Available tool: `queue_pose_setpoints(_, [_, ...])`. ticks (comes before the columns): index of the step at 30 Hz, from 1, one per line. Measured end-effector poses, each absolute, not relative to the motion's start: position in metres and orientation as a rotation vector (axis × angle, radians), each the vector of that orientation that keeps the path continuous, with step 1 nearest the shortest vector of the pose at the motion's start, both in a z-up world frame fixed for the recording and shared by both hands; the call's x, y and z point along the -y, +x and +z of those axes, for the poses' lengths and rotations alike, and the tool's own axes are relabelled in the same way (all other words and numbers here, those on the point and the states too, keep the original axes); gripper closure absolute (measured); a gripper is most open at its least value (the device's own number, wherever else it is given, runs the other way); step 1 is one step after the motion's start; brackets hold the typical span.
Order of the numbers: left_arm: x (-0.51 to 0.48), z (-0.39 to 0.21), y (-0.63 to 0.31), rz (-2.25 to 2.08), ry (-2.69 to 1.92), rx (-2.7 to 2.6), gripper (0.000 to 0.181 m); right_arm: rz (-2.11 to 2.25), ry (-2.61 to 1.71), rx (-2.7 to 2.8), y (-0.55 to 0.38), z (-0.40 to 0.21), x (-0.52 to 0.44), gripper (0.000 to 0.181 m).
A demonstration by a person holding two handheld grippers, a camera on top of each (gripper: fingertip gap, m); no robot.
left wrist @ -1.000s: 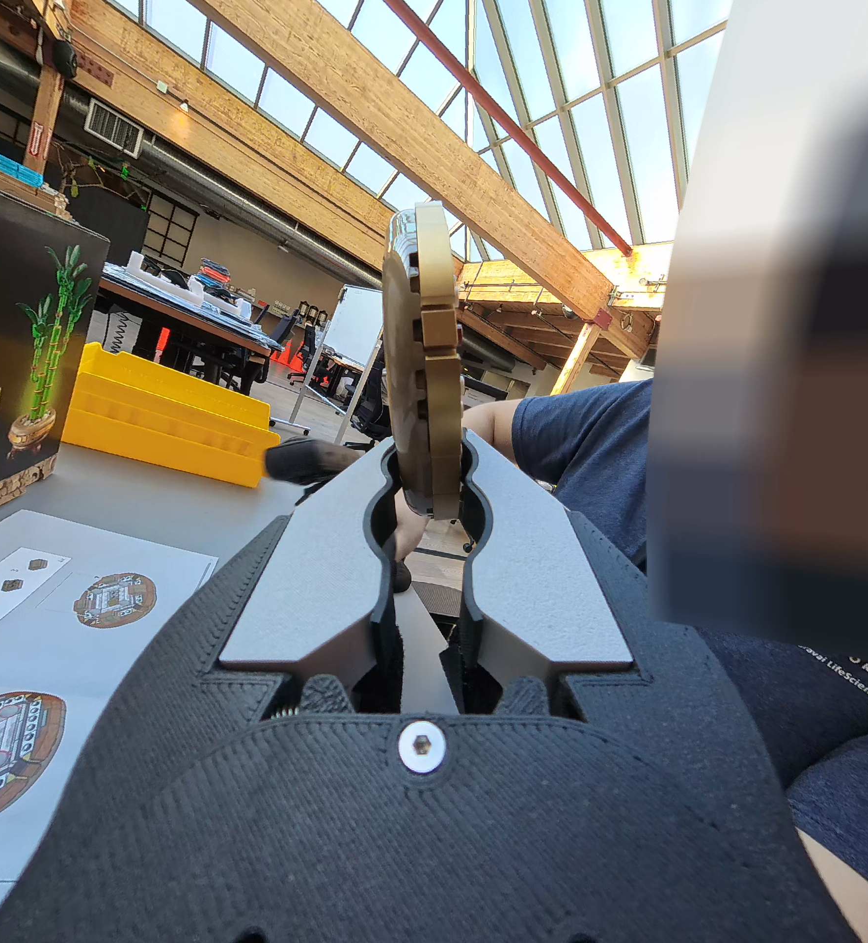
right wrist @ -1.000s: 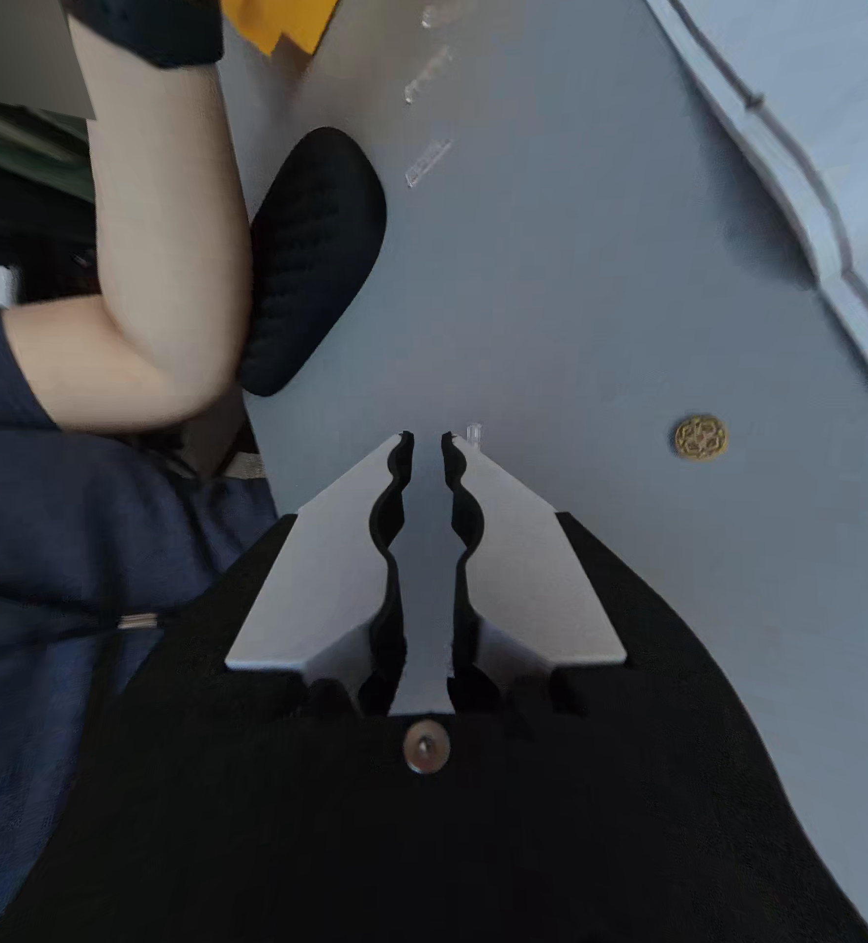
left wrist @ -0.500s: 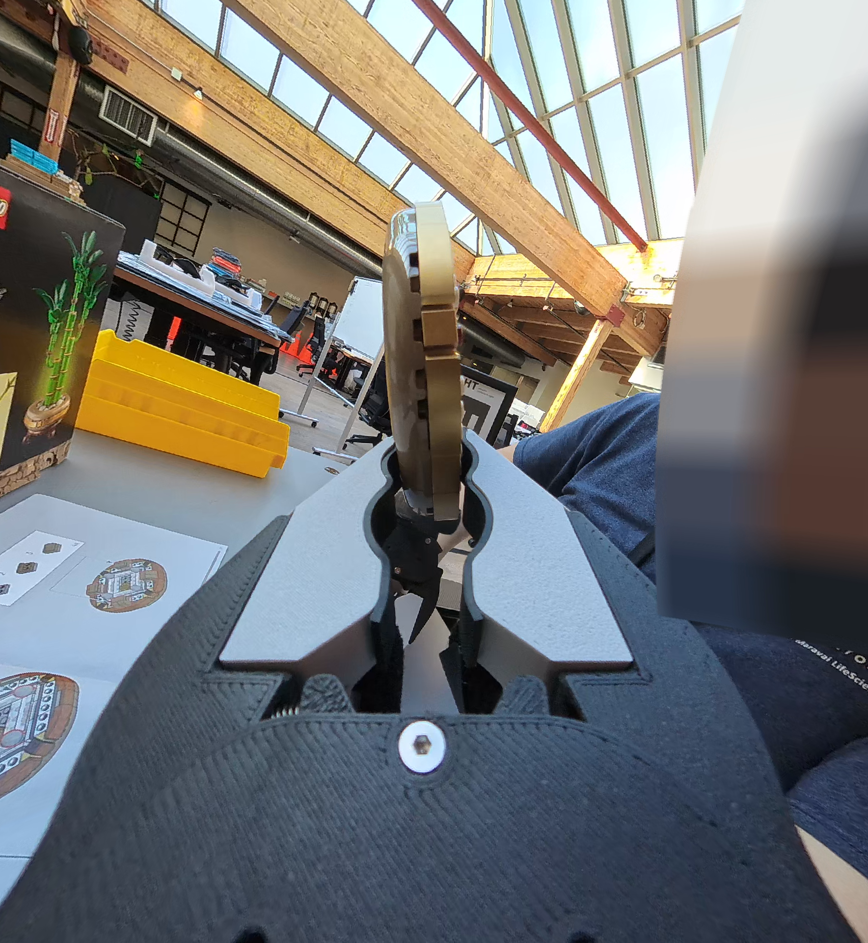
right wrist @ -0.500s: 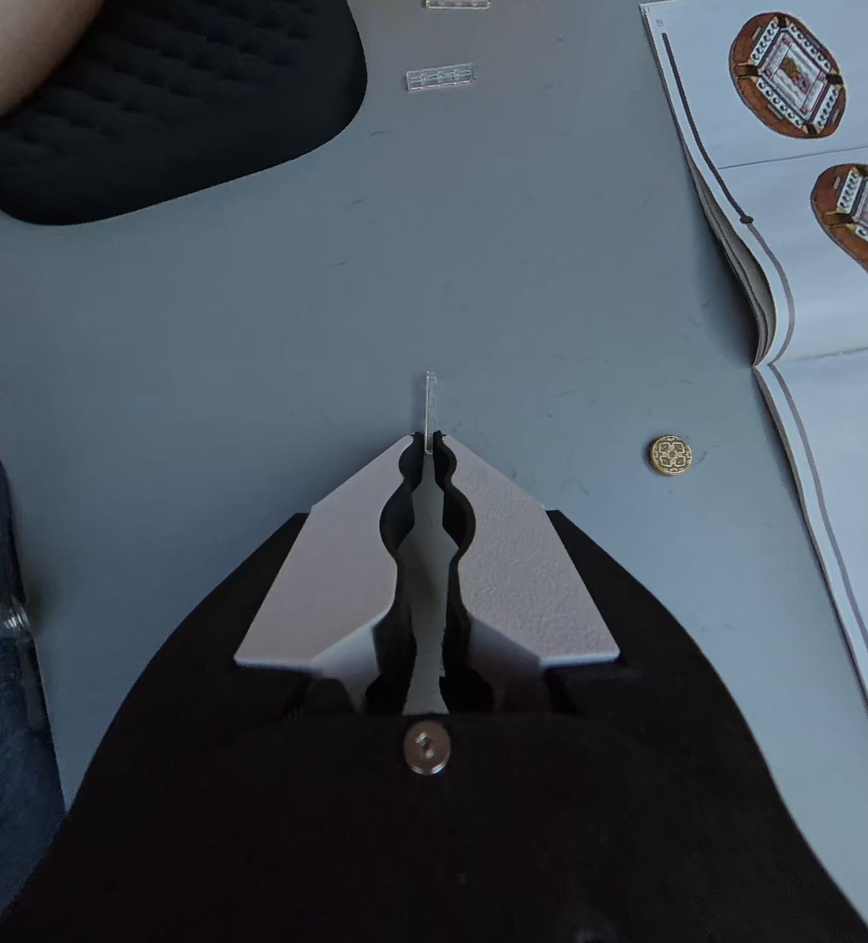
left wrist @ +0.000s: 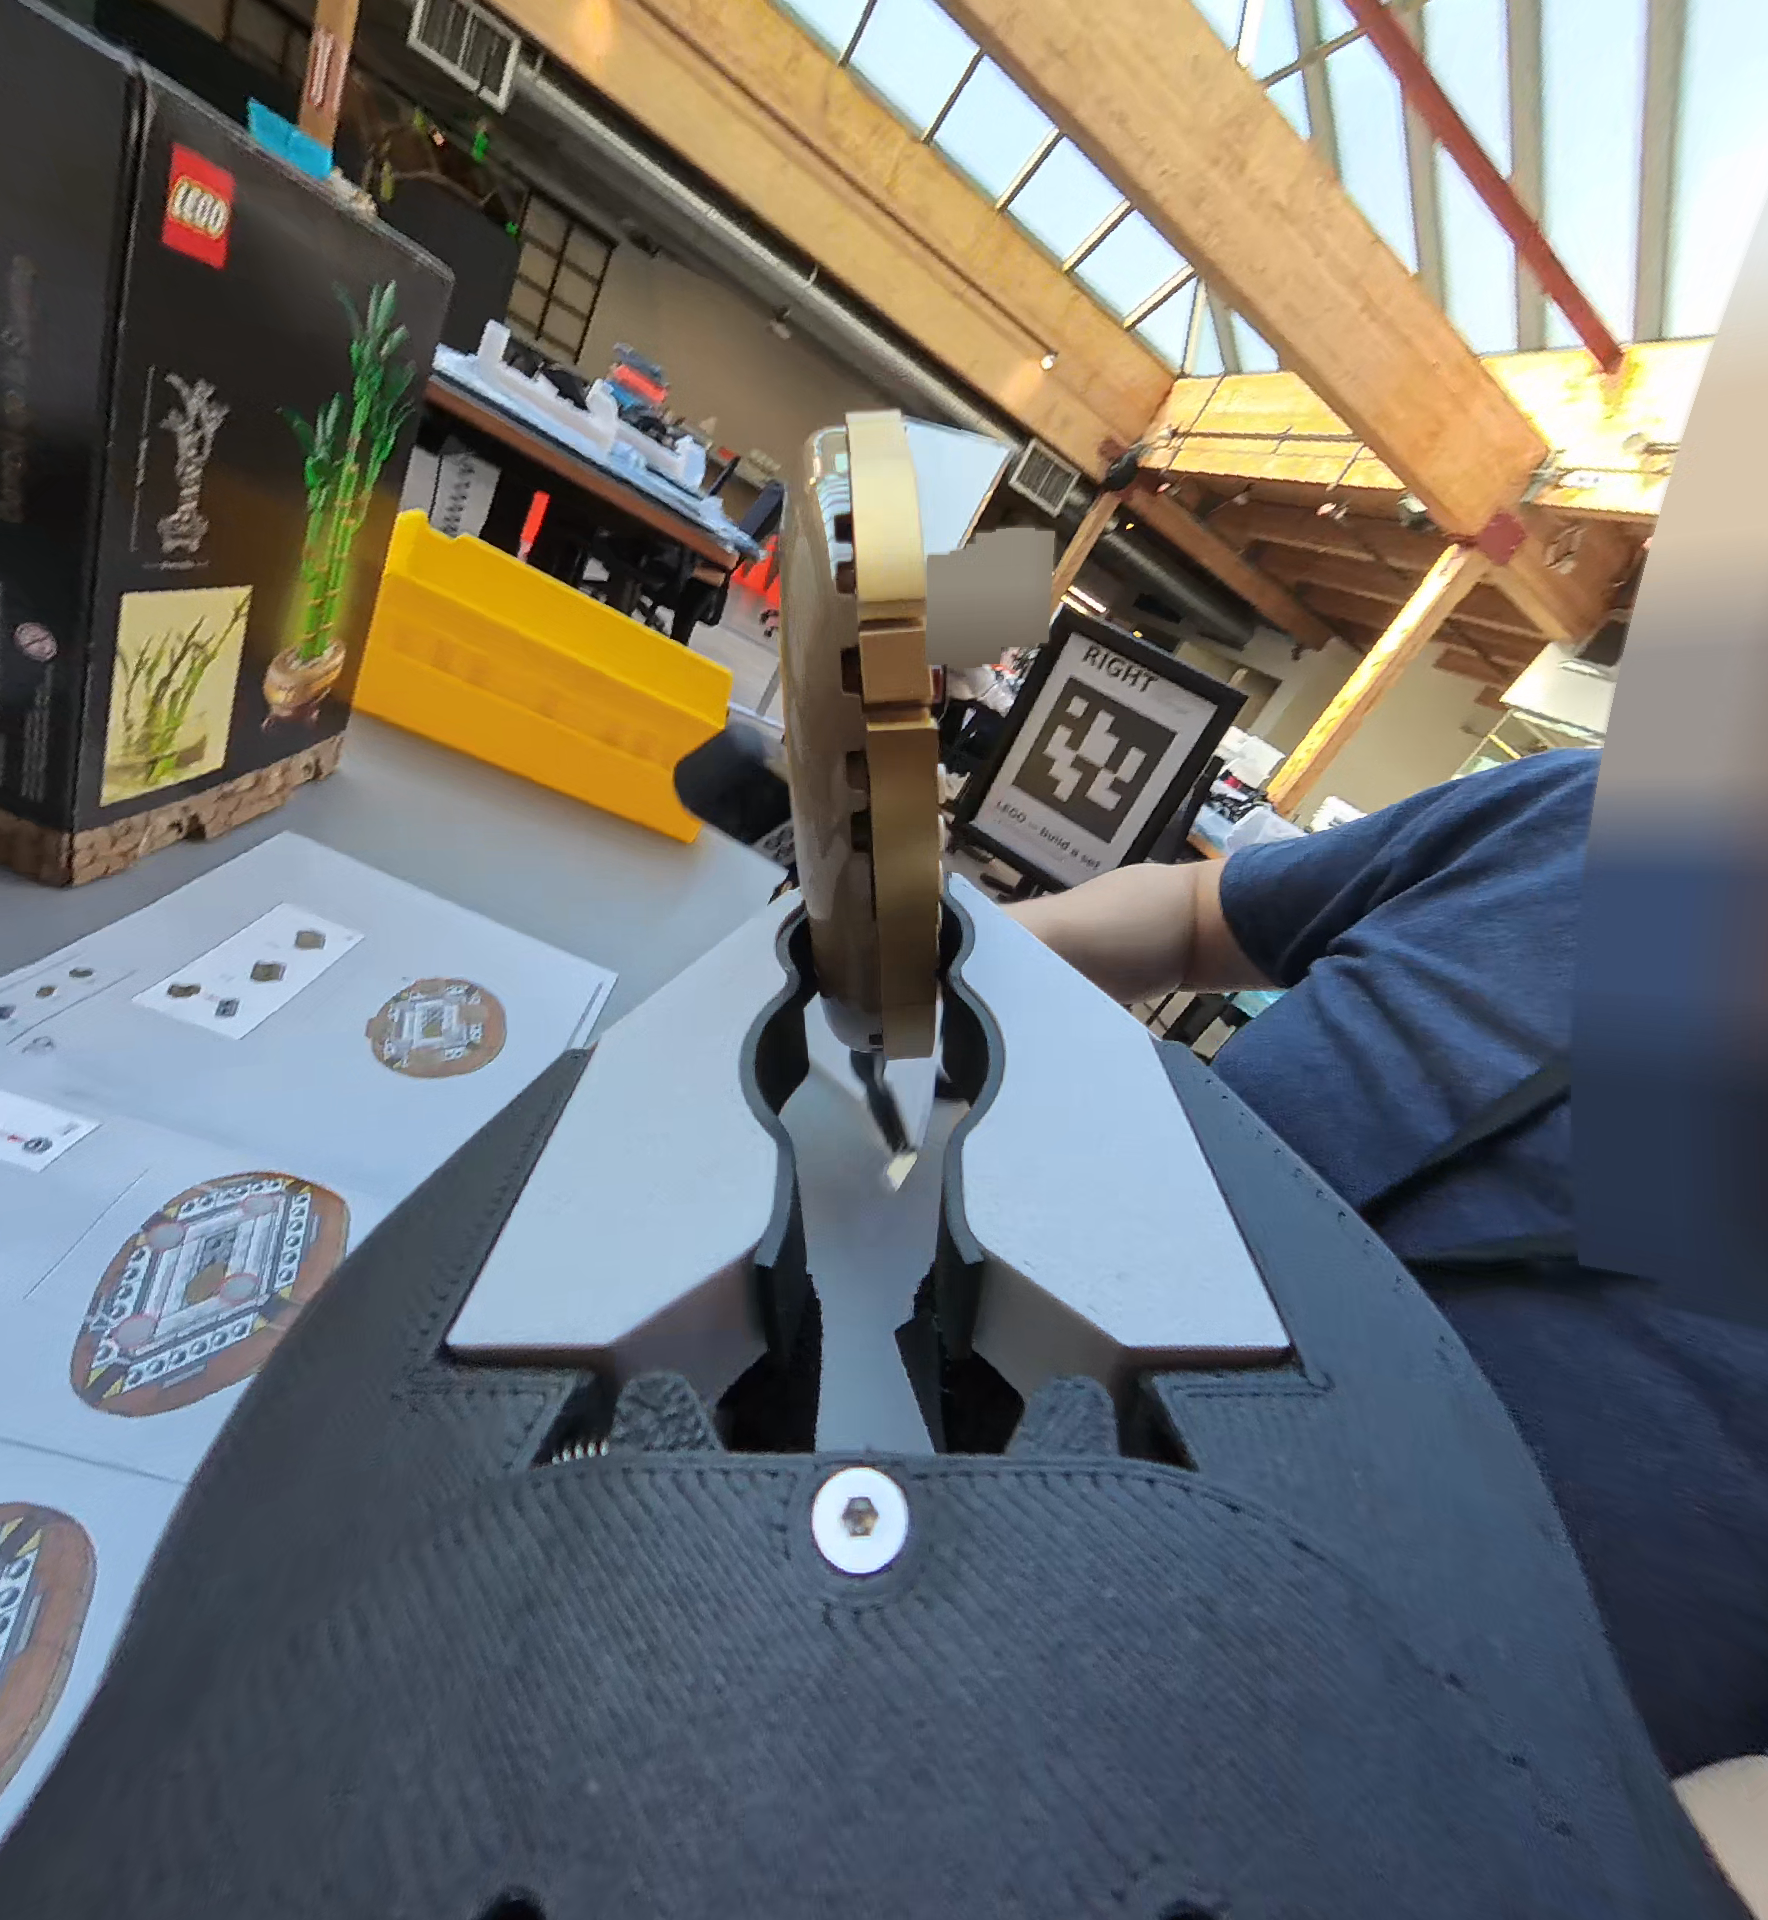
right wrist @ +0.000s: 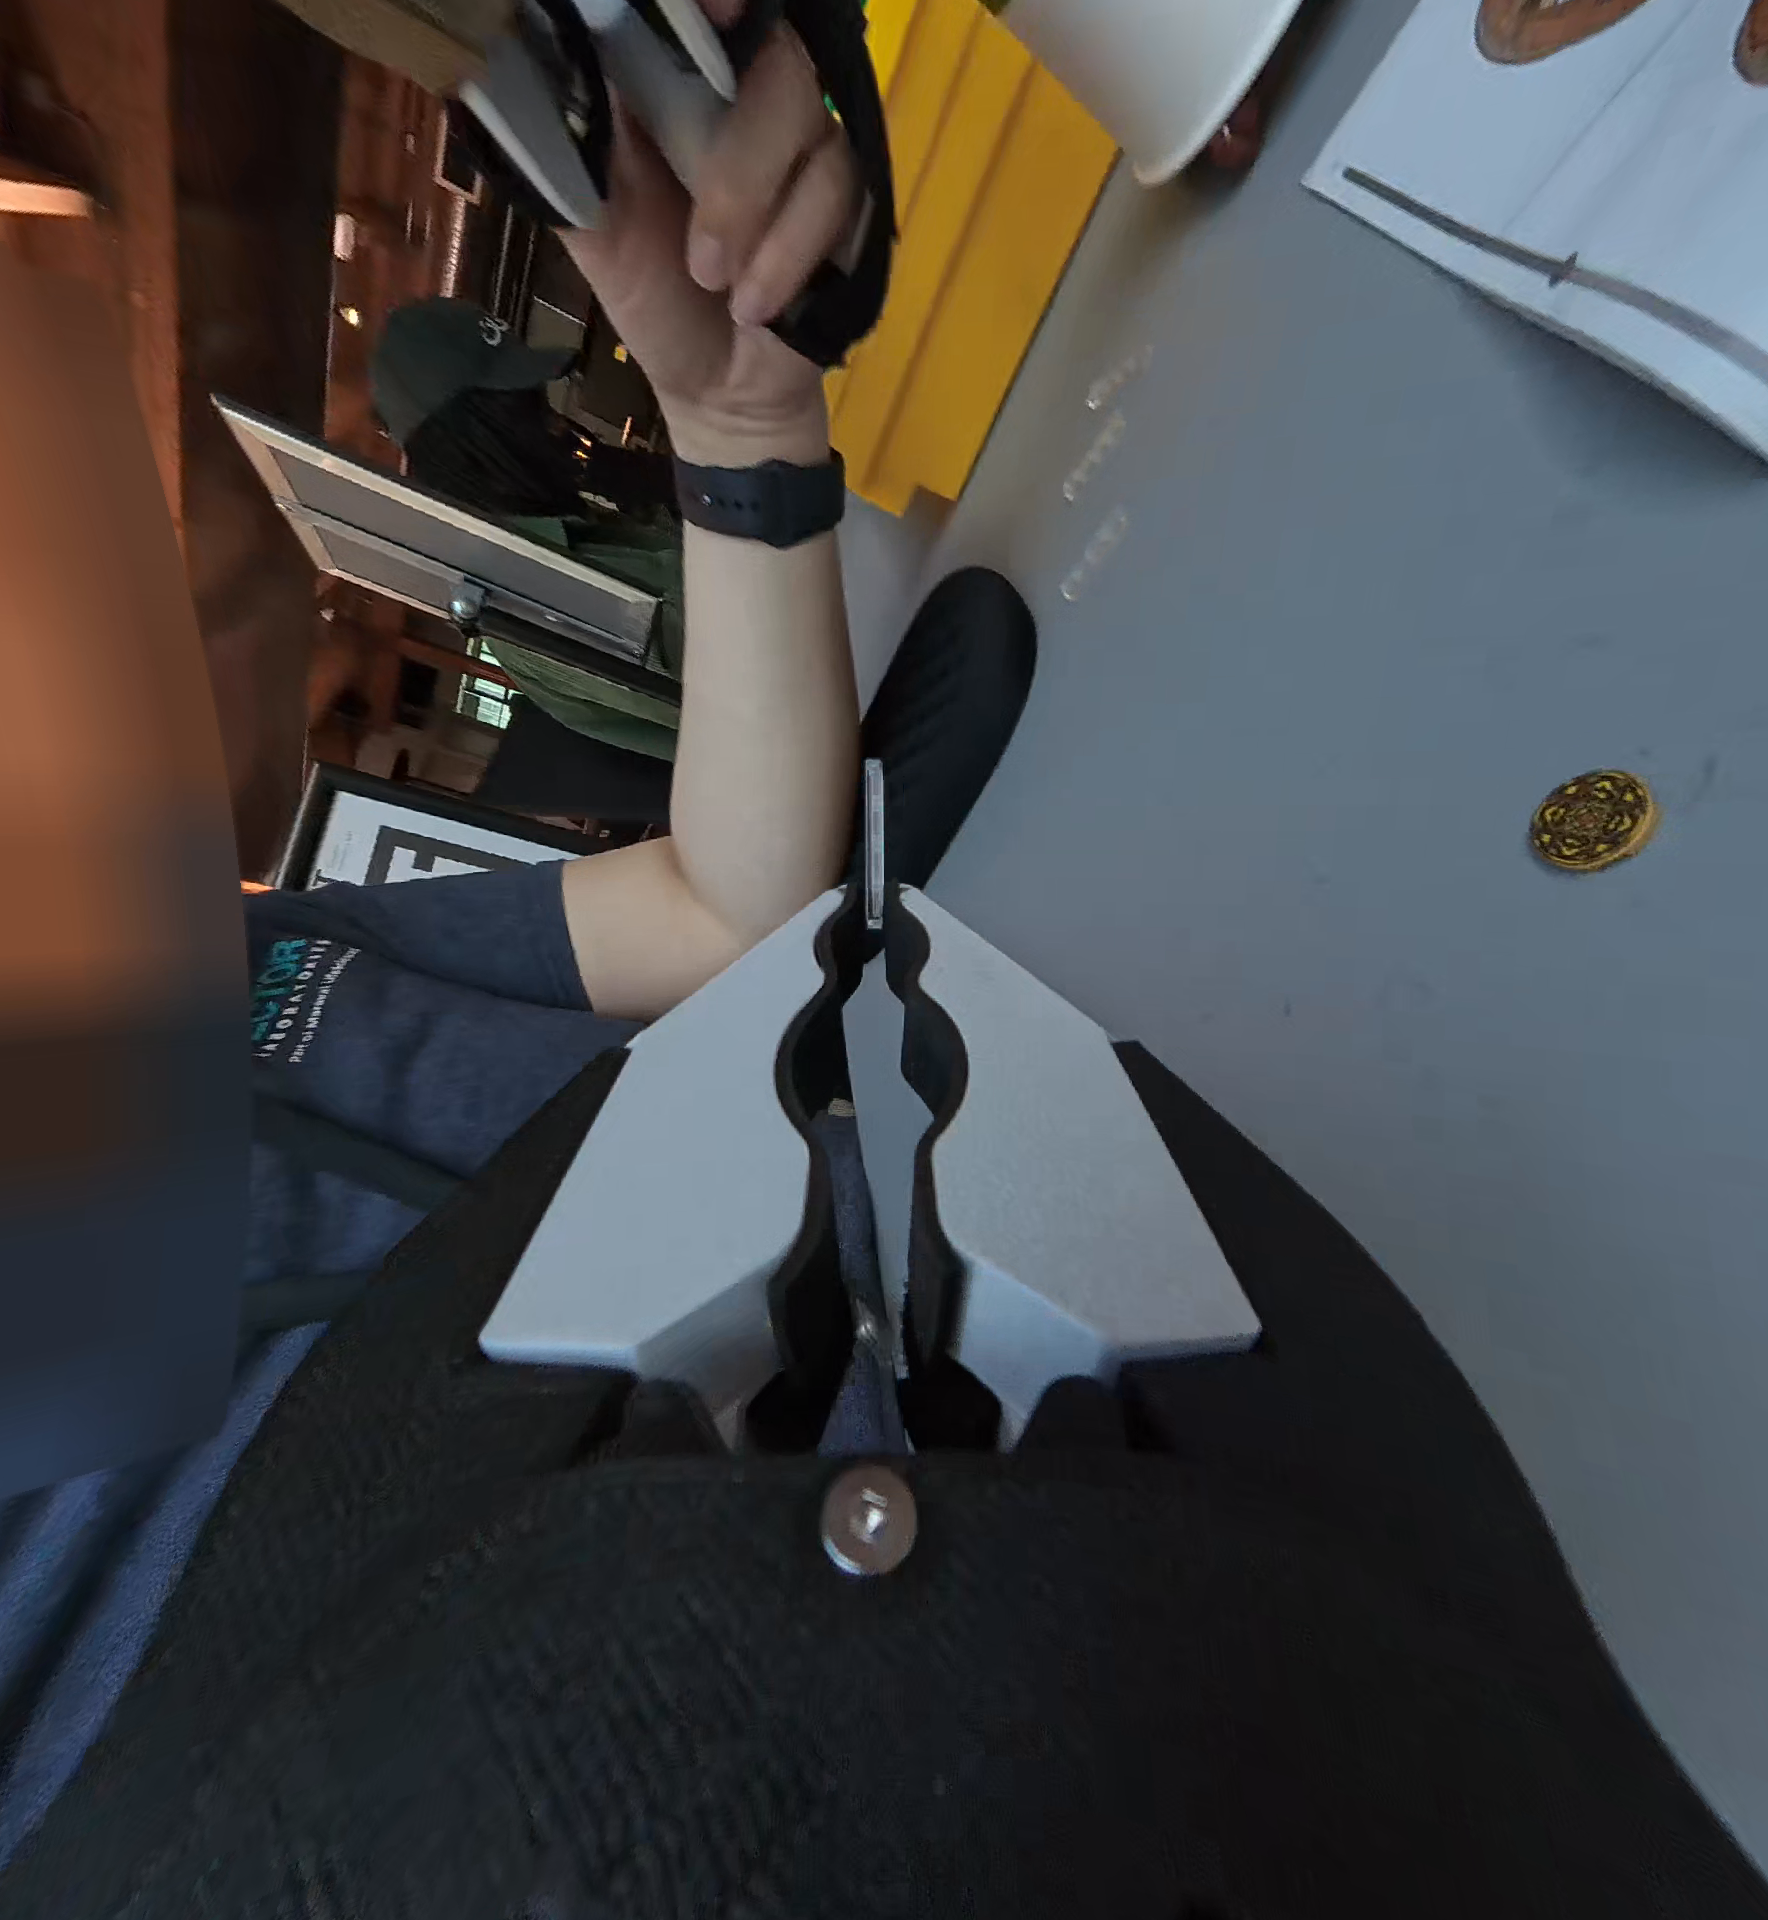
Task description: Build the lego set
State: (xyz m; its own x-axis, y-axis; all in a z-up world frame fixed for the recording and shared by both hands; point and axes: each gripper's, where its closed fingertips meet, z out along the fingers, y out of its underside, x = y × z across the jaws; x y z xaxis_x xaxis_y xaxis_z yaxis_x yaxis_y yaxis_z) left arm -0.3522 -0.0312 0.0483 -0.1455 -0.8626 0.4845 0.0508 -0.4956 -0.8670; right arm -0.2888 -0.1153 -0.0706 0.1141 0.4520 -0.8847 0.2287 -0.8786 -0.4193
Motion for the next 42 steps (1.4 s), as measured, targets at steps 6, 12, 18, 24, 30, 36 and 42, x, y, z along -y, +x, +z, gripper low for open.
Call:
queue_pose_setpoints(6, [0.019,0.016,-0.324,-1.802,-1.651,-0.887,0.163,1.773,-2.214,1.035,-0.266,-0.03,0.121,0.179])
queue_pose_setpoints(12, [0.014,-0.022,-0.297,-2.003,-1.923,-0.704,0.163,1.641,-2.246,1.058,-0.252,0.026,0.08,0.179])
queue_pose_setpoints(18, [0.029,-0.033,-0.28,-2.138,-1.994,-0.7,0.162,1.525,-2.365,1.088,-0.25,0.021,0.037,0.179])
queue_pose_setpoints(24, [0.029,-0.038,-0.271,-2.147,-2.013,-0.685,0.162,1.534,-2.406,0.959,-0.258,0.013,0.016,0.179])
queue_pose_setpoints(30, [0.025,-0.032,-0.276,-2.126,-1.989,-0.674,0.163,1.587,-2.218,0.797,-0.251,0.028,0.005,0.179])
queue_pose_setpoints(36, [0.016,0.007,-0.309,-2.016,-1.839,-0.671,0.163,1.431,-1.774,0.768,-0.236,0.092,-0.009,0.179])
queue_pose_setpoints(42, [0.015,0.06,-0.351,-1.668,-1.738,-0.7,0.163,1.164,-1.418,0.708,-0.205,0.157,-0.006,0.179])
